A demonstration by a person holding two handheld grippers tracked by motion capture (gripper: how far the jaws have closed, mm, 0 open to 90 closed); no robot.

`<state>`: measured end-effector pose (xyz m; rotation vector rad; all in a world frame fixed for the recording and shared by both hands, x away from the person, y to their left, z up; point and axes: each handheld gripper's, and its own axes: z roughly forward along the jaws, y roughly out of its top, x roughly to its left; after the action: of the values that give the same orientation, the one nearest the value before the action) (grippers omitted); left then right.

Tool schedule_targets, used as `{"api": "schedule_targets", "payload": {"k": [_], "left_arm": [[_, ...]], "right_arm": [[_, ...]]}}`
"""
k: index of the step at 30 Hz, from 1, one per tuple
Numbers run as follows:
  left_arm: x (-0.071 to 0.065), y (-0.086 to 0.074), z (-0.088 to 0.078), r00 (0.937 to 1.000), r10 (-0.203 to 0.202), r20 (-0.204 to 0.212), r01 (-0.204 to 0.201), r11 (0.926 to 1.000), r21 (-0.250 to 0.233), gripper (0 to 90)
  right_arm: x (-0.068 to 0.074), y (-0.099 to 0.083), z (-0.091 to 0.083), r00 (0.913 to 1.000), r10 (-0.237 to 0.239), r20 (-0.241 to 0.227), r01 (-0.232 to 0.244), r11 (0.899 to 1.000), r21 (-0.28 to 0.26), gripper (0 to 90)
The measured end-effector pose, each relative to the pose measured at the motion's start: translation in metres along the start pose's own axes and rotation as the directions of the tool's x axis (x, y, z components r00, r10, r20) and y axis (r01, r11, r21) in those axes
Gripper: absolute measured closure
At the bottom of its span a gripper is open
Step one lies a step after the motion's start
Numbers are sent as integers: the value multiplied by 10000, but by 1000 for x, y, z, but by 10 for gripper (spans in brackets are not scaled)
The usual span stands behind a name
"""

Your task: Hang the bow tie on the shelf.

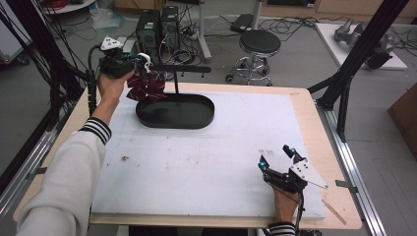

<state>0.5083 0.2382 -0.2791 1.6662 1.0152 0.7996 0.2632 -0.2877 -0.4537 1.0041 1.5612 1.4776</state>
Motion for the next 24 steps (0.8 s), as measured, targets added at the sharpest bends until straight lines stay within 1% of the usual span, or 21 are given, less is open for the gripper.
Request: {"api": "schedule_targets", "payload": {"k": [4, 5, 7, 9, 10, 11, 12, 13, 14, 16, 18, 19, 21, 22, 24], "left_arm": [[1, -1, 1, 9998, -17, -176, 19, 9999, 131, 837], [1, -2, 3, 9996, -30, -264, 37, 9996, 268, 820], [1, -3, 5, 9993, -117, -344, 128, 9994, 323, 759], [0, -3, 6, 9993, -139, -357, 153, 9991, 386, 724], [0, -4, 8, 9992, -176, -366, 194, 9986, 494, 676], [0, -6, 10, 9981, -266, -552, 303, 9974, 661, 622], [0, -6, 10, 9981, -266, -552, 303, 9974, 661, 603], [1, -7, 10, 9978, -409, -521, 446, 9965, 709, 597], [2, -7, 10, 9977, -449, -501, 483, 9965, 687, 574], [2, -7, 10, 9980, -456, -449, 488, 9962, 719, 546], [3, -7, 9, 9978, -519, -408, 547, 9961, 694, 490], [4, -8, 9, 9981, -544, -306, 566, 9956, 753, 469], [5, -8, 8, 9978, -489, -436, 525, 9949, 864, 426], [5, -9, 8, 9971, -531, -550, 580, 9940, 923, 396], [7, -9, 8, 9963, -617, -592, 673, 9929, 977, 367]], "right_arm": [[0, 0, 0, 10000, 28, -6, -28, 10000, -3, 91], [0, 0, 0, 10000, 36, -7, -36, 10000, -5, 91], [0, 0, 0, 10000, 84, -16, -84, 10000, 7, 92], [0, 0, 0, 10000, 83, -16, -83, 10000, 0, 91], [0, 0, 0, 10000, 75, -18, -75, 10000, -3, 91], [0, 0, 0, 10000, 65, -14, -65, 10000, -12, 91], [0, 0, 0, 10000, 67, -7, -67, 10000, -10, 91], [0, 0, -1, 10000, 76, -21, -76, 10000, -7, 91], [0, 0, -1, 10000, 58, -8, -58, 10000, -11, 91], [0, 0, -1, 10000, 49, -19, -49, 10000, -33, 91], [0, 0, -1, 10000, 38, -14, -38, 10000, -36, 91], [0, 0, -1, 10000, 45, -18, -45, 10000, -46, 91], [0, 0, -1, 10000, 55, -12, -55, 10000, -34, 91], [0, 0, -1, 10000, 65, -5, -65, 10000, -27, 91], [0, 0, -1, 10000, 54, 6, -54, 10000, -36, 91]]}}
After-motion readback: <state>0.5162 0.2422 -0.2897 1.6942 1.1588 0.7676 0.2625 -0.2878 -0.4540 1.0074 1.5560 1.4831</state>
